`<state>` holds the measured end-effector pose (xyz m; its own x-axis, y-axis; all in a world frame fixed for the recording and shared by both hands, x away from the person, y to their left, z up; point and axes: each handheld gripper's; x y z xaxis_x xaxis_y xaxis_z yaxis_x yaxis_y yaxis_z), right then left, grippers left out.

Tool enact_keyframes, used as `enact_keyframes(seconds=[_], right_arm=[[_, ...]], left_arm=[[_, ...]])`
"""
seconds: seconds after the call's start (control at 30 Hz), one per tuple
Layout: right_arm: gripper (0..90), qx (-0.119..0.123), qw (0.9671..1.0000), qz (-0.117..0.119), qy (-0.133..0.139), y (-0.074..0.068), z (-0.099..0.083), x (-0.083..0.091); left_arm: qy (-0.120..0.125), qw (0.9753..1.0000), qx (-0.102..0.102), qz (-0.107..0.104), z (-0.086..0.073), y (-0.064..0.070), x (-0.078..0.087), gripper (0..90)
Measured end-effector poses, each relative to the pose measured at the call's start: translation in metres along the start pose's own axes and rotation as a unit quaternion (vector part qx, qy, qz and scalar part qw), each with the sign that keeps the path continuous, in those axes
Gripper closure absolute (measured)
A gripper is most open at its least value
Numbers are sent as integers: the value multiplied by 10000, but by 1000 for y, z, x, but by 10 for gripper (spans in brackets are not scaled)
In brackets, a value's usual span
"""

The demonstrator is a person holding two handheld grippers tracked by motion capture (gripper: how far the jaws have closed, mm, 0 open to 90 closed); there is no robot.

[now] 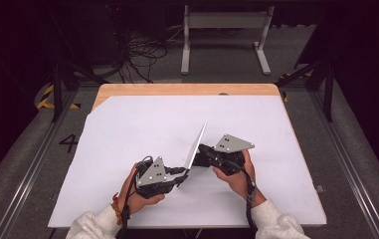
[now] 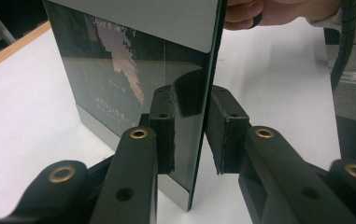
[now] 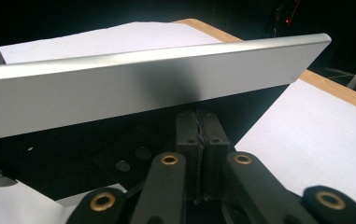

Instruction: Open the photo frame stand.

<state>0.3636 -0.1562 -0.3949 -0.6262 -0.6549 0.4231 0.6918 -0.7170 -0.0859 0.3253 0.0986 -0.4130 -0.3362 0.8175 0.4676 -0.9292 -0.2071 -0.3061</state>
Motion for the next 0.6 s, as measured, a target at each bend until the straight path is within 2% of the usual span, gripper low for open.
enact_keyframes(seconds=[0.1, 0.17, 0.3, 0.5, 0.6], right_arm=[[882, -39, 10000, -5, -25, 2, -1, 1], [882, -43, 10000, -11, -26, 2, -1, 2], [892, -140, 9999, -73, -36, 6, -1, -3], [900, -199, 9997, -122, -8, 9, 1, -10], [900, -283, 9996, -90, 11, 12, 1, -14]], left_arm=[[21, 9999, -111, -123, -2, 0, 9, 793], [-10, 9998, -156, -117, -2, -1, 11, 817], [31, 9995, 10, -321, -8, -6, 10, 853], [8, 9993, 89, -376, -9, -5, 4, 887], [-93, 9994, 49, -336, -8, -4, 0, 888]])
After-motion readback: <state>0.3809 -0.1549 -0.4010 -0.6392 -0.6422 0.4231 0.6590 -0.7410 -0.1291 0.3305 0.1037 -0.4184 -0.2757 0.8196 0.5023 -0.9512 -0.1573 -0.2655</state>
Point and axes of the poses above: each handheld gripper's, and its own axes: x roughly backward along the jaws, z roughly out of its top, y roughly to its right, and after that the axes turned 12 degrees about -x, right-handed
